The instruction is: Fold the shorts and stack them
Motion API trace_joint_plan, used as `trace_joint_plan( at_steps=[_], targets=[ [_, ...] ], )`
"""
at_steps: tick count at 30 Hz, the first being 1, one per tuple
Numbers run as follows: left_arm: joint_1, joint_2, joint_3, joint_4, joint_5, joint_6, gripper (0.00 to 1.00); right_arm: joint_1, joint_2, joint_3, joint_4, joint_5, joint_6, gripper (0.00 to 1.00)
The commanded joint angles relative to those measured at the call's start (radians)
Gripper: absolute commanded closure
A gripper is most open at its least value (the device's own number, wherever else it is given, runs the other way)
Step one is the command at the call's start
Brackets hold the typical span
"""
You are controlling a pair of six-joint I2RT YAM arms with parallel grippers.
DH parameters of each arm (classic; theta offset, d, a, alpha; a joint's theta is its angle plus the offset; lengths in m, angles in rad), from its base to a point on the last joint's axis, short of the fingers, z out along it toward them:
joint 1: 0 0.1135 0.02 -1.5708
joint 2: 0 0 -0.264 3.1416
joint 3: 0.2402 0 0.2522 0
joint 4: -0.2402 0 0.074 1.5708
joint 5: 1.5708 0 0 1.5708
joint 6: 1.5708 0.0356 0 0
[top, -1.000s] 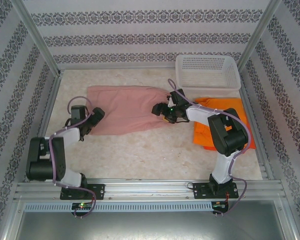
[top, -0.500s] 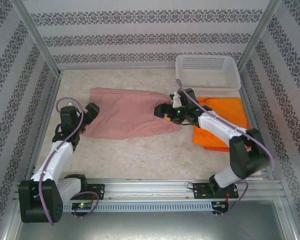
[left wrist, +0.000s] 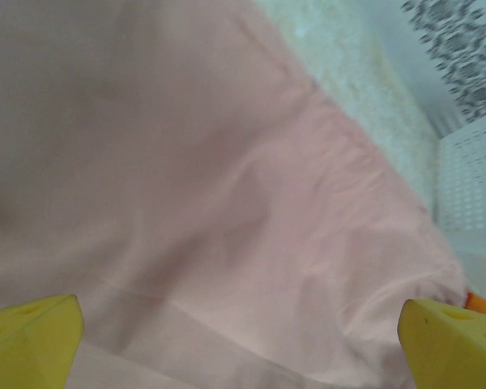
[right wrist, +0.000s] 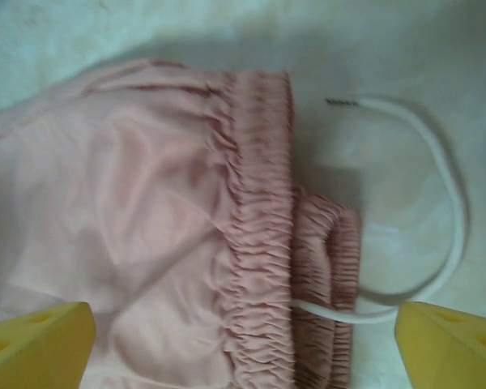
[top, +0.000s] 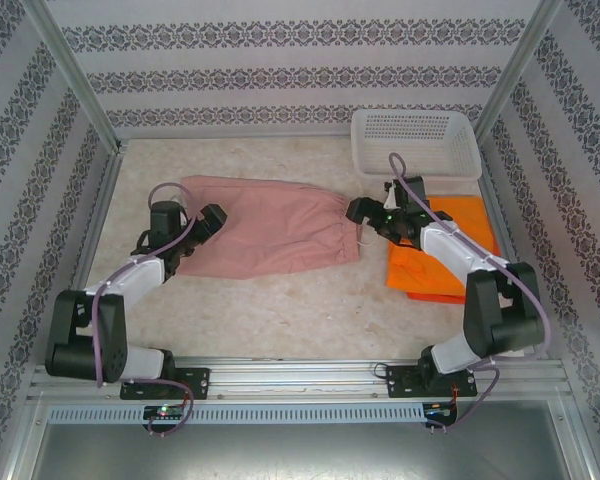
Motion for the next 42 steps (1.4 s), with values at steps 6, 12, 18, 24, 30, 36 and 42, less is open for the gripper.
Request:
trace_joint_plan(
  at_steps=[6,12,18,24,30,36,42],
  targets=[
    [-0.012,0.105,-0.072,0.150,0.015,0.001,0.00,0.017,0.115,0.041,-0.038,0.092,-0.002,0.14],
    [-0.012,0.119,-0.111,0.169,0.005,0.000,0.00,0.039,0.223,0.104,-0.038,0.066,0.005,0.14],
    [-0.012,0.124,-0.122,0.176,0.011,-0.003,0.00,0.072,0.312,0.167,-0.052,0.050,0.012,0.26],
    [-0.012,0.088,-0.133,0.151,-0.003,0.015,0.00,0.083,0.351,0.185,-0.073,0.045,0.019,0.57],
    [-0.010,0.021,-0.133,0.118,-0.008,0.026,0.00,0.086,0.371,0.205,-0.118,0.067,-0.009,0.90],
    [-0.009,-0.104,-0.122,0.048,-0.035,0.057,0.00,0.085,0.306,0.237,-0.190,0.148,-0.057,1.00],
    [-0.007,-0.264,-0.096,-0.063,-0.091,0.104,0.00,0.099,0.150,0.283,-0.308,0.239,-0.144,1.00]
  ],
)
